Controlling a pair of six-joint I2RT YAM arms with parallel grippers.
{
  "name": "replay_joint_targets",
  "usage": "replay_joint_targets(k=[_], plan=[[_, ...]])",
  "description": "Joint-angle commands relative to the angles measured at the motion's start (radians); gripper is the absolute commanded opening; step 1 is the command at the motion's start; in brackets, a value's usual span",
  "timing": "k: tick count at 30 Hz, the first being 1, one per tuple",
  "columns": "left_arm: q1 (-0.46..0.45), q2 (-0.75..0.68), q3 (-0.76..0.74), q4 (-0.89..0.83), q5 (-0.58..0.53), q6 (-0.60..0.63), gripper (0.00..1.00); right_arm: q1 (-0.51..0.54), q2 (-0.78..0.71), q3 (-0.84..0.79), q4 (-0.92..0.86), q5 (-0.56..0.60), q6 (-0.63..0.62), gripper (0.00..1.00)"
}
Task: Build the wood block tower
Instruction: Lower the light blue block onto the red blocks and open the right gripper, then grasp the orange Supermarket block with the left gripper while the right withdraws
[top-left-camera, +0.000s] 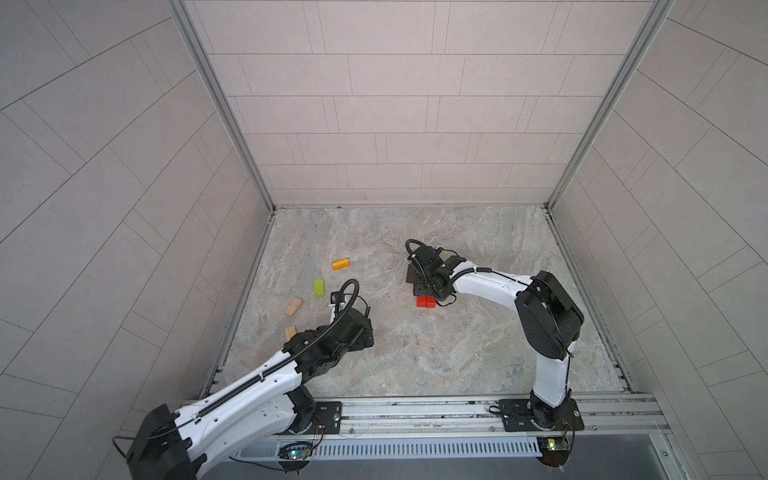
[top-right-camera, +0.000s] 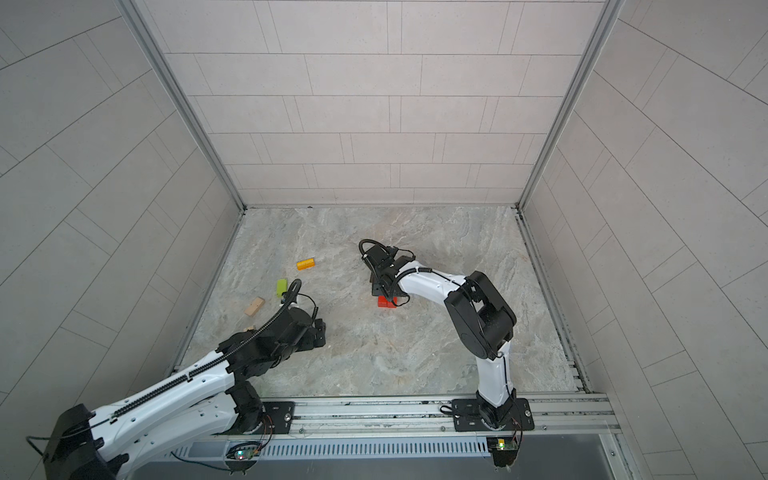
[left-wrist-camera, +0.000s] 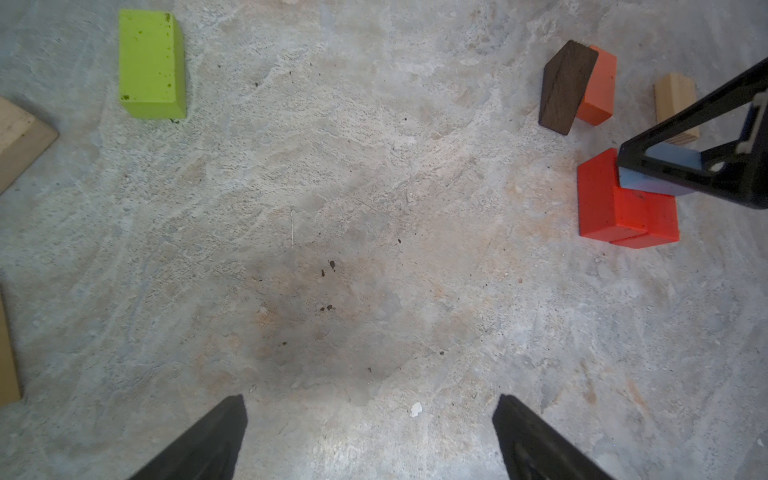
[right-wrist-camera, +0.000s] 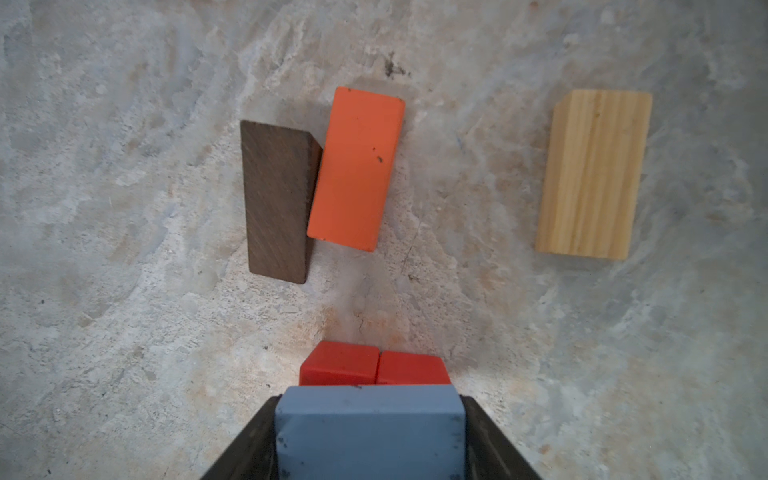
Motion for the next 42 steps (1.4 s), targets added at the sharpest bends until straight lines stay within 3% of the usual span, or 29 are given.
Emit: replay_joint_targets(k=[1, 12, 15, 19, 20, 23, 25, 26, 30, 33, 37, 42], plan=[[0.003, -0.002, 0.009, -0.021, -0.01, 0.005, 1.0, 0.008, 0.004, 0.023, -0.031, 0.021, 0.015, 0.71], [0.009, 0.018, 0.126, -0.124, -0.04, 0.024, 1.0, -0.001, -0.109, 0.006, -0.042, 0.019, -0.032, 0.81], [0.071, 0.03, 0.173, -0.164, 0.01, 0.025, 0.99, -0.016, -0.17, -0.022, -0.041, 0.007, -0.063, 0.8], [0.229, 0.059, 0.222, -0.172, 0.139, 0.073, 0.86, -0.034, -0.26, -0.08, -0.011, -0.033, -0.126, 0.8], [0.266, 0.079, 0.242, -0.179, 0.163, 0.084, 0.79, -0.036, -0.281, -0.094, -0.004, -0.045, -0.152, 0.8], [0.339, 0.154, 0.313, -0.209, 0.172, 0.138, 0.64, -0.036, -0.342, -0.145, 0.02, -0.071, -0.219, 0.8], [0.372, 0.212, 0.36, -0.218, 0.162, 0.146, 0.62, -0.036, -0.381, -0.197, 0.062, -0.089, -0.237, 0.81], [0.388, 0.25, 0.387, -0.224, 0.155, 0.151, 0.63, -0.039, -0.4, -0.228, 0.087, -0.1, -0.245, 0.82], [0.421, 0.404, 0.502, -0.232, 0.103, 0.193, 0.83, -0.043, -0.475, -0.34, 0.191, -0.164, -0.255, 0.84], [0.432, 0.525, 0.604, -0.239, 0.072, 0.231, 0.87, -0.043, -0.525, -0.421, 0.278, -0.215, -0.264, 0.88], [0.46, 0.688, 0.727, -0.249, 0.057, 0.298, 0.92, -0.044, -0.617, -0.526, 0.379, -0.196, -0.256, 0.99], [0.532, 0.877, 0.87, -0.287, 0.07, 0.365, 0.94, -0.044, -0.769, -0.723, 0.647, -0.156, -0.212, 0.99]])
